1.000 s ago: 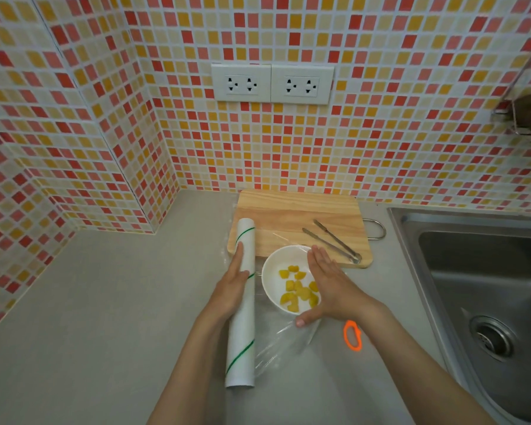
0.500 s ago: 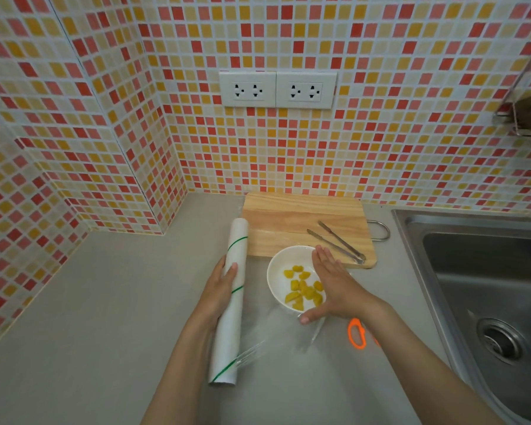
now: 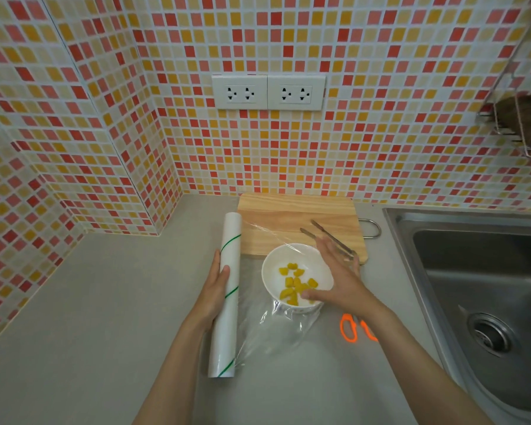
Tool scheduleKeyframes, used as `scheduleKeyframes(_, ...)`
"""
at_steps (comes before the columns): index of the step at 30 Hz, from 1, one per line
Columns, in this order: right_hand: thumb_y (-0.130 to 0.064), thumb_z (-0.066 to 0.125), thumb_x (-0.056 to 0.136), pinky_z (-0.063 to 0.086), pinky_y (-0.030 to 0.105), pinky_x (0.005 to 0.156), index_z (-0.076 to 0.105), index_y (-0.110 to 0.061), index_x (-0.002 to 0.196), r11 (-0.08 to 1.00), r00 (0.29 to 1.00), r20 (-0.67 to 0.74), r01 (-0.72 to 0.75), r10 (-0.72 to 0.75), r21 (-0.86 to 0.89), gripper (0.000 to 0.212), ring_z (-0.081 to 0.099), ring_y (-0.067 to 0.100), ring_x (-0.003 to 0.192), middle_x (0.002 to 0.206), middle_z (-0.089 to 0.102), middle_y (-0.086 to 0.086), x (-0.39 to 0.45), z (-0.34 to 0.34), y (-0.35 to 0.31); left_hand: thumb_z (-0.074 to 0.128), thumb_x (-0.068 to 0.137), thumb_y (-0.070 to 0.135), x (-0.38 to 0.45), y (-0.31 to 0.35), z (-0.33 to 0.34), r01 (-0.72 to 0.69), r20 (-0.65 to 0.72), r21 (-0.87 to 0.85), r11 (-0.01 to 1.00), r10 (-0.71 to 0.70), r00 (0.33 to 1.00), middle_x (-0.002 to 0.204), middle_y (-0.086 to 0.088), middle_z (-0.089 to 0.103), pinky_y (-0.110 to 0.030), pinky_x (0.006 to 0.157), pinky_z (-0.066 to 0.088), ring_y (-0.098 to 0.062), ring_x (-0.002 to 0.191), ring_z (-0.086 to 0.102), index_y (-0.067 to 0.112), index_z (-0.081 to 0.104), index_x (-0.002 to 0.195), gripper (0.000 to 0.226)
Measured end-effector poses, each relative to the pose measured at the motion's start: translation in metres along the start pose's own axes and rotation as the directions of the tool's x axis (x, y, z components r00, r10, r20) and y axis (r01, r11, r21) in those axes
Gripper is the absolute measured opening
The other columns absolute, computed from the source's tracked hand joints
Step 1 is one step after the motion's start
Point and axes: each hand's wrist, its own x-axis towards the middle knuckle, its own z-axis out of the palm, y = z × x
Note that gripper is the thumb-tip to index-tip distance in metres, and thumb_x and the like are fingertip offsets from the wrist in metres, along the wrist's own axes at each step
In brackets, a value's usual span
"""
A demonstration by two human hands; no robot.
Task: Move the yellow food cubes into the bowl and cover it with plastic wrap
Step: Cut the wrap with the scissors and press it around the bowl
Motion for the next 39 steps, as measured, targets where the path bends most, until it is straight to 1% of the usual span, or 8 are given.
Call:
scheduleKeyframes(2,-0.046,0.067,0.078,0.016,0.045,0.117,0.026,-0.023,0.145,0.994,0.962,-0.255,-0.076,0.094,0.079,0.082,0.020,0.017,0.143,0.154,0.025,0.000,-0.013,-0.003,0.006,0.032,0.100,0.036,0.001,0.000,0.000,0.006,-0.001,-0.004,1.000,-0.006,1.000,0.156,0.015,0.015,-0.033,0.116,0.022,-0.009,0.140,0.025,0.038,0.006,0.148,0.055)
scheduleKeyframes(5,-0.025,0.057,0.088,0.045,0.038,0.088,0.054,-0.009,0.123,0.941,0.813,-0.492,-0.335,0.311,0.041,0.039,0.055,0.032,0.111,0.121,0.056,0.014,-0.041,-0.002,0.025,0.031,0.101,0.034,0.001,-0.002,0.001,-0.004,-0.014,0.000,1.000,0.004,1.000,0.157,0.014,0.013,-0.034,0.117,0.022,-0.009,0.141,0.024,0.036,0.005,0.149,0.055)
scheduleKeyframes(10,-0.034,0.059,0.084,0.042,0.032,0.069,0.059,-0.004,0.089,0.786,0.818,-0.212,-0.574,0.535,-0.229,0.030,0.059,0.034,0.094,0.101,0.061,0.016,-0.065,0.012,0.039,0.031,0.101,0.035,0.002,-0.003,0.002,0.010,-0.019,0.002,1.000,-0.010,1.000,0.158,0.012,0.012,-0.028,0.115,0.020,-0.009,0.141,0.022,0.031,0.005,0.150,0.056)
scheduleKeyframes(19,-0.029,0.057,0.084,0.041,0.034,0.073,0.064,-0.002,0.088,0.774,0.840,-0.266,-0.541,0.473,-0.330,0.028,0.055,0.035,0.097,0.103,0.052,0.015,-0.064,0.014,0.031,0.033,0.100,0.035,0.005,-0.008,0.000,0.047,-0.050,-0.093,0.995,-0.052,0.997,0.157,0.007,0.019,-0.040,0.117,0.023,-0.013,0.141,0.027,0.025,0.012,0.150,0.055)
scheduleKeyframes(26,-0.022,0.049,0.088,0.043,0.032,0.069,0.058,-0.006,0.096,0.783,0.882,-0.180,-0.470,0.435,-0.407,0.020,0.059,0.034,0.096,0.102,0.062,0.014,-0.066,0.030,0.026,0.036,0.098,0.039,0.010,-0.015,-0.003,0.080,-0.033,-0.132,0.988,-0.085,0.996,0.157,0.001,0.025,-0.049,0.114,0.029,-0.023,0.139,0.033,0.031,0.016,0.149,0.055)
scheduleKeyframes(30,-0.020,0.048,0.085,0.041,0.029,0.064,0.041,-0.016,0.069,0.765,0.871,-0.084,-0.468,0.485,-0.442,0.018,0.062,0.034,0.092,0.098,0.064,0.012,-0.066,0.017,0.024,0.036,0.099,0.038,0.012,-0.013,-0.004,0.064,-0.027,-0.132,0.989,-0.068,0.997,0.156,0.000,0.027,-0.049,0.114,0.028,-0.023,0.139,0.033,0.028,0.018,0.149,0.054)
scheduleKeyframes(35,-0.017,0.056,0.074,0.048,0.027,0.043,0.057,-0.017,0.085,0.850,0.848,0.063,-0.523,0.526,-0.068,0.011,0.057,0.021,0.054,0.070,0.061,0.005,-0.104,-0.004,0.034,0.035,0.099,0.036,0.012,-0.010,-0.003,0.055,-0.003,-0.184,0.981,-0.057,0.998,0.143,-0.005,0.044,-0.046,0.097,0.048,-0.031,0.119,0.053,0.028,0.025,0.147,0.049)
scheduleKeyframes(39,-0.031,0.069,0.058,0.043,0.024,0.040,0.053,-0.022,0.086,0.860,0.856,0.345,-0.469,0.385,0.202,0.034,0.053,0.011,0.047,0.061,0.059,-0.001,-0.139,-0.005,0.022,0.036,0.099,0.037,0.009,-0.008,0.000,0.068,0.020,-0.216,0.974,-0.066,0.998,0.140,-0.014,0.045,-0.038,0.075,0.056,-0.037,0.108,0.057,0.031,0.030,0.144,0.046)
